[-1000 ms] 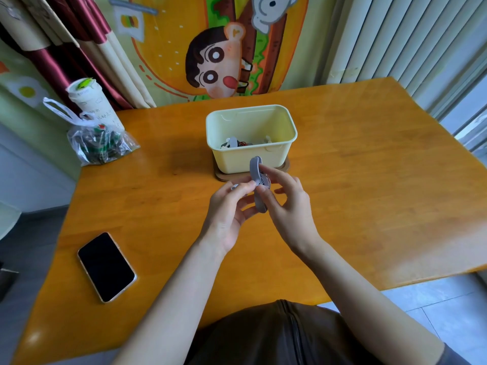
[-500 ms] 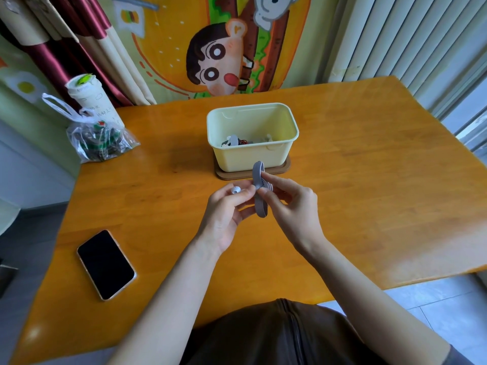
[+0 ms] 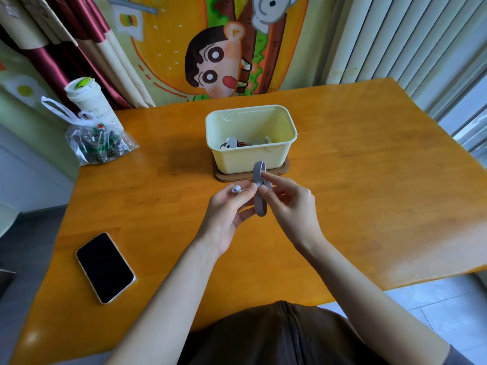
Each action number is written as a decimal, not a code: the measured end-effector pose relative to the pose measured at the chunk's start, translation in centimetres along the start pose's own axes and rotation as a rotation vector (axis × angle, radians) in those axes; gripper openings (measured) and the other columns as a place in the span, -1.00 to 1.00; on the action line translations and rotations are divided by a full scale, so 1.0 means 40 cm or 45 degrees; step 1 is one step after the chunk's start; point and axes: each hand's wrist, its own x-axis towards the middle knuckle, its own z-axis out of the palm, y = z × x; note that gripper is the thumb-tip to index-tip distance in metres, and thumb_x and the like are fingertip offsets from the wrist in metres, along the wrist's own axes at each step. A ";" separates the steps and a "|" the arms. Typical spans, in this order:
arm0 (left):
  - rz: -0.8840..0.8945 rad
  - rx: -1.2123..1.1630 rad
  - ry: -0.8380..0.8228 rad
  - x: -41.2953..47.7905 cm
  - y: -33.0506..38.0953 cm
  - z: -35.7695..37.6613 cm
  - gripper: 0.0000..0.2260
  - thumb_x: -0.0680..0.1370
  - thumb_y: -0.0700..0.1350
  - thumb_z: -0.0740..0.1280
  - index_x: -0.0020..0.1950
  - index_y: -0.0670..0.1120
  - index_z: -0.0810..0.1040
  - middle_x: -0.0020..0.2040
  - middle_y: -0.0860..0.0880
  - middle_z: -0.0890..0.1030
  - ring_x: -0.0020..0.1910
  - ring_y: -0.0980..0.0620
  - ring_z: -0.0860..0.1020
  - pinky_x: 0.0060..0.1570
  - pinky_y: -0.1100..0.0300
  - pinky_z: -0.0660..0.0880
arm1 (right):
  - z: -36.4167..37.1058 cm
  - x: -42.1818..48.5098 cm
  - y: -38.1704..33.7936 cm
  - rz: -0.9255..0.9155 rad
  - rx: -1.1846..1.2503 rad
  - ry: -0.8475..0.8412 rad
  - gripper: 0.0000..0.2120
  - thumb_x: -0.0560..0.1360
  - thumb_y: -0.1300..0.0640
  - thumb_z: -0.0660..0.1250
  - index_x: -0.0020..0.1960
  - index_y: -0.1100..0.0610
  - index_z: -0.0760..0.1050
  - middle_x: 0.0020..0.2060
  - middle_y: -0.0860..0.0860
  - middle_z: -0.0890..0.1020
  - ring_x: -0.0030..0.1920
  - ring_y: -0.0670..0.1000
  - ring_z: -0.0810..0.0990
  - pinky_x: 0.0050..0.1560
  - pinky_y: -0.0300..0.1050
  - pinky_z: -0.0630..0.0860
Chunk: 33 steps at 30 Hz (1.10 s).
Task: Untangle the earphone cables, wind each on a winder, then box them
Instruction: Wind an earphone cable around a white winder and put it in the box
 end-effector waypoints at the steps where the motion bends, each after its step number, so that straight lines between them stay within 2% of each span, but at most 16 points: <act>1: 0.004 0.007 -0.002 0.001 0.003 0.000 -0.78 0.56 -0.14 0.28 0.13 -0.20 0.59 0.02 -0.16 0.66 -0.07 -0.01 0.63 -0.12 0.17 0.57 | 0.001 0.002 0.002 0.005 0.013 0.000 -0.74 0.49 0.10 0.38 0.18 -0.01 0.58 -0.06 -0.04 0.67 -0.12 -0.20 0.59 -0.08 -0.28 0.50; 4: -0.012 -0.007 0.021 0.005 0.007 0.000 -0.75 0.59 -0.13 0.23 0.18 -0.22 0.57 0.08 -0.20 0.64 0.00 -0.05 0.62 -0.06 0.14 0.57 | 0.000 0.006 0.004 0.008 0.010 -0.013 -0.73 0.51 0.10 0.35 0.20 -0.01 0.56 0.01 -0.03 0.67 0.00 -0.13 0.61 0.02 -0.15 0.54; 10: 0.017 0.012 -0.015 0.008 0.009 0.002 -0.78 0.60 -0.19 0.21 0.16 -0.21 0.57 -0.02 -0.10 0.68 -0.06 0.03 0.63 -0.07 0.16 0.58 | -0.006 0.013 0.001 -0.004 0.013 -0.055 -0.71 0.52 0.10 0.33 0.24 0.02 0.54 0.03 -0.03 0.67 0.02 -0.14 0.61 0.02 -0.19 0.55; 17: 0.029 -0.006 0.005 0.019 0.010 -0.001 -0.79 0.55 -0.25 0.28 0.16 -0.16 0.58 -0.08 -0.05 0.68 -0.11 0.07 0.65 -0.16 0.21 0.57 | -0.005 0.015 0.002 -0.085 0.054 -0.037 -0.80 0.55 0.22 0.29 0.14 0.04 0.54 -0.04 -0.10 0.67 -0.02 -0.17 0.64 0.01 -0.16 0.58; 19: 0.028 0.008 0.007 0.023 0.011 -0.004 -0.79 0.55 -0.25 0.28 0.15 -0.14 0.59 -0.04 -0.07 0.68 -0.09 0.07 0.65 -0.16 0.21 0.57 | -0.004 0.016 0.002 -0.133 0.005 -0.037 -0.83 0.53 0.24 0.31 0.08 0.06 0.55 -0.08 -0.13 0.66 -0.04 -0.18 0.63 -0.01 -0.22 0.57; 21: 0.033 0.022 0.000 0.024 0.013 -0.004 -0.79 0.56 -0.26 0.27 0.14 -0.13 0.60 -0.01 -0.08 0.67 -0.07 0.06 0.64 -0.15 0.21 0.57 | -0.005 0.018 0.001 -0.155 -0.025 -0.012 -0.86 0.51 0.24 0.35 0.02 0.06 0.58 -0.13 -0.16 0.66 -0.07 -0.17 0.63 -0.03 -0.20 0.57; 27: 0.063 0.133 -0.008 0.021 0.009 0.000 -0.80 0.58 -0.27 0.23 0.07 -0.09 0.61 -0.07 -0.04 0.69 -0.08 0.06 0.65 -0.18 0.21 0.57 | -0.012 0.029 0.003 -0.065 -0.032 -0.013 -0.91 0.46 0.22 0.39 -0.07 0.08 0.62 -0.20 -0.15 0.68 -0.12 -0.14 0.65 -0.02 -0.09 0.59; 33: 0.047 0.163 0.005 0.023 0.002 -0.005 -0.80 0.58 -0.28 0.23 0.11 -0.12 0.60 -0.01 -0.08 0.69 -0.02 0.01 0.65 -0.15 0.17 0.57 | -0.013 0.023 0.004 -0.060 -0.050 0.002 -0.91 0.45 0.21 0.40 -0.07 0.08 0.64 -0.21 -0.14 0.68 -0.13 -0.16 0.64 -0.05 -0.18 0.58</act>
